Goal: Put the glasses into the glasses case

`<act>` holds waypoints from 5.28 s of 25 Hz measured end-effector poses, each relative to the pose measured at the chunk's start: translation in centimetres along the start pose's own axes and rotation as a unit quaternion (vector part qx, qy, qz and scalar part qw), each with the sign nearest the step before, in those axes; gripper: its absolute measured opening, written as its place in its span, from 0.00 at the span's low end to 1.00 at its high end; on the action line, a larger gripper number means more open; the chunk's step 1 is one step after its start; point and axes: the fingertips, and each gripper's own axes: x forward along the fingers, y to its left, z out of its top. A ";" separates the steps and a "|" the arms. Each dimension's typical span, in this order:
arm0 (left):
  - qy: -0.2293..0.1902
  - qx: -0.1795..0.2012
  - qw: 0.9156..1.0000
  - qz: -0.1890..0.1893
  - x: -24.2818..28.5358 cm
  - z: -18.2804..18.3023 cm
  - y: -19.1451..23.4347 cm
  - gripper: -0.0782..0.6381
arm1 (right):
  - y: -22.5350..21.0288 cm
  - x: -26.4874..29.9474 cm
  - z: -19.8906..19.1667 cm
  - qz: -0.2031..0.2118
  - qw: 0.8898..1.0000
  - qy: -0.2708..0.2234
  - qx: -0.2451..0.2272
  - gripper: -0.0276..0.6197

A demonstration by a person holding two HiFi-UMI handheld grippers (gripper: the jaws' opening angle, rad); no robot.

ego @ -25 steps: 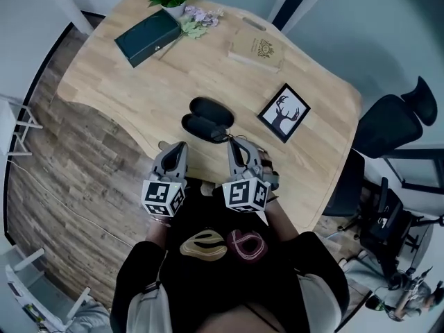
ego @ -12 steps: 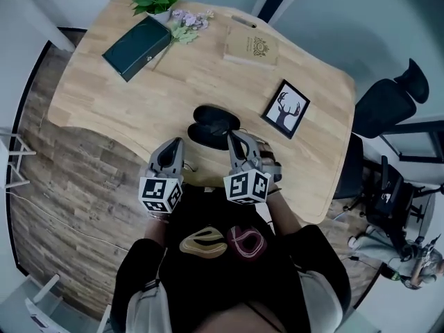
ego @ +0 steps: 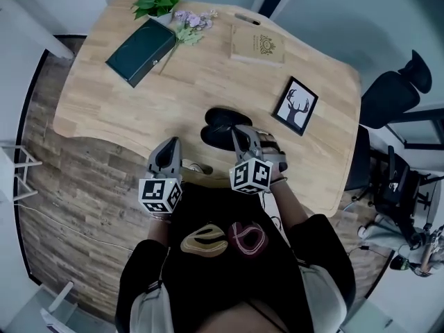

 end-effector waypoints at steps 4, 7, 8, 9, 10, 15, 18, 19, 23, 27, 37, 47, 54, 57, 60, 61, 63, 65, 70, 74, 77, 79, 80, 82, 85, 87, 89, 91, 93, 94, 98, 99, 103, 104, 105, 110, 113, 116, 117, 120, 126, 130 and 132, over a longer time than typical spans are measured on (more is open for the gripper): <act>-0.007 0.000 1.000 0.011 -0.3 0.6 1.6 0.14 | 0.3 1.7 0.0 0.010 1.000 0.014 -0.015 0.06; -0.008 -0.001 1.000 0.018 -0.4 0.8 2.7 0.14 | 0.6 2.8 0.0 0.017 0.999 0.022 -0.026 0.06; -0.007 -0.001 1.000 0.020 -0.4 0.9 3.0 0.14 | 0.8 3.2 -0.1 0.020 0.999 0.026 -0.029 0.06; -0.006 -0.001 1.000 0.022 -0.4 0.9 3.2 0.14 | 0.9 3.5 -0.2 0.022 0.999 0.029 -0.031 0.06; -0.006 -0.001 1.000 0.023 -0.4 0.9 3.4 0.14 | 1.0 3.8 -0.3 0.025 0.999 0.033 -0.033 0.06; -0.001 0.000 1.000 0.027 -0.4 0.8 4.0 0.14 | 1.6 4.8 -1.3 0.038 0.997 0.049 -0.037 0.06; 0.003 0.001 1.000 0.027 -0.4 0.7 4.0 0.14 | 1.8 5.3 -1.9 0.044 0.997 0.055 -0.038 0.06; 0.005 0.003 1.000 0.026 -0.3 0.6 4.0 0.14 | 1.9 5.5 -2.0 0.046 0.997 0.056 -0.038 0.06; 0.007 0.010 1.000 0.026 -0.3 0.7 4.0 0.14 | 2.2 6.4 -2.3 0.047 0.996 0.060 -0.042 0.06; 0.008 0.014 0.999 0.029 -0.4 0.9 4.0 0.14 | 2.8 7.1 -2.6 0.056 0.995 0.066 -0.046 0.06; 0.010 0.014 0.999 0.043 -1.1 0.7 4.8 0.14 | 3.4 8.4 -3.3 0.067 0.992 0.086 -0.063 0.06; 0.017 0.012 0.999 0.047 -1.1 0.6 5.4 0.14 | 3.6 9.5 -3.8 0.066 0.991 0.101 -0.066 0.06; 0.019 0.017 0.998 0.050 -0.9 0.3 5.6 0.14 | 3.8 10.0 -4.0 0.069 0.989 0.110 -0.075 0.06; 0.021 0.015 0.999 0.047 -0.8 0.3 5.4 0.14 | 3.9 10.1 -3.9 0.068 0.989 0.110 -0.077 0.07; 0.021 0.013 0.999 0.045 -0.7 0.1 5.4 0.14 | 3.8 10.1 -3.8 0.067 0.989 0.107 -0.079 0.07; 0.021 0.012 0.999 0.045 -0.7 0.0 5.4 0.14 | 3.8 10.2 -3.8 0.068 0.989 0.104 -0.079 0.07; 0.022 0.011 0.999 0.045 -0.7 0.0 5.4 0.14 | 3.7 10.2 -3.8 0.069 0.989 0.102 -0.076 0.07; 0.022 0.009 0.999 0.045 -0.8 -0.1 5.4 0.14 | 3.7 10.2 -3.8 0.072 0.990 0.101 -0.068 0.08; 0.021 0.000 0.999 0.045 -0.8 -0.2 5.5 0.14 | 3.2 9.9 -3.5 0.074 0.992 0.092 -0.034 0.21; 0.018 -0.001 0.999 0.042 -0.8 -0.3 5.3 0.14 | 2.3 9.3 -2.9 0.070 0.994 0.075 0.024 0.27; 0.015 0.000 0.999 0.038 -0.9 -0.2 5.1 0.14 | 1.6 8.5 -2.4 0.069 0.993 0.062 0.077 0.30; 0.014 -0.001 0.999 0.035 -1.0 -0.2 4.9 0.14 | 1.2 7.8 -2.0 0.065 0.991 0.053 0.106 0.33; 0.013 -0.001 0.999 0.032 -1.0 -0.1 4.8 0.14 | 1.0 7.5 -1.8 0.063 0.990 0.048 0.119 0.33; 0.010 -0.002 1.000 0.026 -0.9 0.1 4.4 0.14 | 0.6 6.7 -1.5 0.057 0.988 0.039 0.139 0.35; 0.005 -0.004 1.000 0.014 -0.8 0.3 3.7 0.14 | 0.0 5.5 -1.1 0.046 0.985 0.022 0.162 0.35; 0.002 -0.002 1.000 0.005 -0.5 0.4 3.1 0.14 | -0.5 4.5 -0.9 0.038 0.983 0.011 0.181 0.35; 0.001 0.001 1.000 -0.005 -0.3 0.5 2.3 0.14 | -0.9 3.5 -0.9 0.031 0.979 0.002 0.202 0.35; -0.003 0.004 1.000 -0.016 0.0 0.7 1.3 0.14 | -1.3 2.4 -0.8 0.022 0.974 -0.011 0.227 0.35; -0.007 0.004 1.000 -0.027 0.3 0.9 0.2 0.14 | -1.8 1.2 -0.7 0.016 0.966 -0.027 0.256 0.35; -0.009 0.003 0.999 -0.033 0.5 1.0 -0.3 0.14 | -2.0 0.7 -0.7 0.014 0.962 -0.036 0.270 0.35; -0.011 -0.001 0.999 -0.047 0.8 0.8 -2.3 0.14 | -2.3 -1.3 -0.5 0.014 0.938 -0.073 0.339 0.35; -0.011 -0.001 0.999 -0.049 0.8 0.7 -2.7 0.14 | -2.3 -1.8 -0.6 0.015 0.932 -0.080 0.352 0.35; -0.008 -0.008 0.999 -0.049 1.0 0.2 -4.4 0.14 | -2.6 -3.6 -1.3 0.010 0.925 -0.095 0.368 0.35; -0.007 -0.009 0.999 -0.048 1.0 0.0 -4.9 0.14 | -2.7 -4.2 -1.6 0.007 0.924 -0.097 0.369 0.35; -0.006 -0.009 0.999 -0.048 1.0 -0.1 -5.4 0.14 | -2.8 -4.7 -1.9 0.004 0.924 -0.098 0.370 0.35; -0.007 -0.002 0.999 -0.047 0.9 -0.3 -7.9 0.14 | -2.3 -6.6 -3.4 0.009 0.918 -0.108 0.381 0.35; -0.005 0.001 0.999 -0.042 0.8 -0.9 -9.2 0.14 | -0.8 -6.9 -5.0 0.032 0.916 -0.097 0.387 0.35; -0.004 0.004 0.999 -0.043 0.6 -1.4 -10.4 0.14 | -0.5 -8.0 -5.7 0.037 0.905 -0.111 0.409 0.35; -0.005 0.005 0.999 -0.042 0.5 -1.5 -10.8 0.14 | -0.6 -8.4 -5.7 0.036 0.900 -0.122 0.417 0.34; -0.012 0.016 0.999 -0.039 0.4 -1.3 -11.7 0.14 | -1.5 -9.4 -5.4 0.026 0.888 -0.150 0.434 0.31; -0.033 0.024 0.998 -0.037 0.2 -0.4 -13.3 0.14 | -2.4 -10.7 -5.5 0.011 0.874 -0.183 0.450 0.21; -0.040 0.023 0.998 -0.034 0.0 -0.2 -14.1 0.14 | -2.6 -11.0 -5.6 0.015 0.876 -0.191 0.443 0.15; -0.042 0.021 0.998 -0.032 0.0 -0.1 -14.3 0.14 | -2.8 -11.0 -5.8 0.015 0.877 -0.191 0.441 0.12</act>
